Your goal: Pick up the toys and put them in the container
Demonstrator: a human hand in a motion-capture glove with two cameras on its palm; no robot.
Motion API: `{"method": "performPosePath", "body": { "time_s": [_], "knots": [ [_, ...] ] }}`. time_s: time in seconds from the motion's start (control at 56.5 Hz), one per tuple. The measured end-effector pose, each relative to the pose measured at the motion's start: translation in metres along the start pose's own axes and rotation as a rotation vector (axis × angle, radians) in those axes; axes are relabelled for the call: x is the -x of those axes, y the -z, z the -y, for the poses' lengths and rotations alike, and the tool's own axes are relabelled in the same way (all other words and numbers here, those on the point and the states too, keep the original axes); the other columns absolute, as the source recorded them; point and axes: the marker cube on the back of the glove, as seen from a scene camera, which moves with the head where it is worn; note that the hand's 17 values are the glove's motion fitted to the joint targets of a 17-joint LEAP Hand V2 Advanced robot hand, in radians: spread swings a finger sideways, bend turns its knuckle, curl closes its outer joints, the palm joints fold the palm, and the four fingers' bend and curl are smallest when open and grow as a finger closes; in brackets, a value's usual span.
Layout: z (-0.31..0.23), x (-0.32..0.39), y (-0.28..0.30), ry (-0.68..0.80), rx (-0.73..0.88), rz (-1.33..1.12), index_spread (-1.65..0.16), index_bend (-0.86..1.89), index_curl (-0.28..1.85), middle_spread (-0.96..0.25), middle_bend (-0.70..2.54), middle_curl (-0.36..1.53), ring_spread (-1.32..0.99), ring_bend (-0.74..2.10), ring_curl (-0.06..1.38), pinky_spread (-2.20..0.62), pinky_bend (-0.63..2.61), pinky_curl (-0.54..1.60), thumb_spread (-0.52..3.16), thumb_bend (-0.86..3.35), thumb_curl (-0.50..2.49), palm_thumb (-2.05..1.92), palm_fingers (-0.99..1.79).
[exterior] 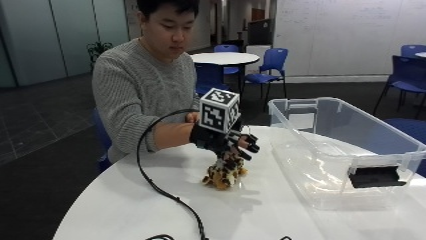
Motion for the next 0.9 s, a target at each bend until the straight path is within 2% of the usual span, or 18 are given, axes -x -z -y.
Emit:
{"method": "performPosePath", "body": {
  "time_s": [0.159,0.248,0.301,0.354,0.389,0.496,0.637,0.797,0.903],
  "knots": [
    [0.000,-0.001,-0.053,-0.018,0.107,-0.012,-0.35,0.14,0.26,-0.14,0.16,0.26,-0.07,0.34,0.23,0.05,0.89,0.33,1.37,-0.01,0.27,0.02,-0.09],
    [0.000,0.000,-0.072,-0.030,0.090,-0.037,-0.36,0.14,0.26,-0.14,0.16,0.26,-0.09,0.38,0.24,0.05,0.91,0.34,1.34,-0.01,0.28,0.04,-0.06],
    [0.001,0.000,-0.075,-0.039,0.048,-0.054,-0.37,0.19,0.28,-0.14,0.16,0.26,-0.11,0.44,0.26,0.04,0.90,0.33,1.32,-0.01,0.29,0.05,0.04],
    [0.001,0.001,-0.078,-0.043,0.018,-0.064,-0.39,0.28,0.31,-0.17,0.23,0.28,-0.17,0.51,0.26,0.03,0.83,0.30,1.32,0.00,0.30,0.08,0.29],
    [0.001,0.002,-0.080,-0.042,-0.003,-0.065,-0.40,0.31,0.31,-0.18,0.25,0.29,-0.20,0.53,0.26,0.02,0.79,0.29,1.33,0.01,0.31,0.10,0.37],
    [0.002,0.006,-0.084,-0.030,-0.081,-0.062,-0.39,0.31,0.35,-0.24,0.53,0.40,-0.32,0.63,0.30,-0.06,0.67,0.26,1.34,0.05,0.36,0.22,0.61],
    [0.005,0.010,-0.086,-0.016,-0.145,-0.067,-0.39,0.35,0.42,-0.33,0.64,0.49,-0.44,0.82,0.39,-0.21,0.68,0.28,1.25,0.14,0.48,0.44,0.76],
    [0.010,0.011,-0.075,0.009,-0.159,-0.027,-0.37,0.47,0.54,-0.39,0.72,0.58,-0.50,0.88,0.44,-0.32,0.75,0.33,1.13,0.14,0.58,0.52,0.81],
    [0.013,0.027,-0.039,0.053,-0.219,0.034,-0.36,0.54,0.62,-0.41,0.77,0.65,-0.52,0.92,0.48,-0.36,0.79,0.36,1.07,0.12,0.63,0.53,0.82]
  ]
}}
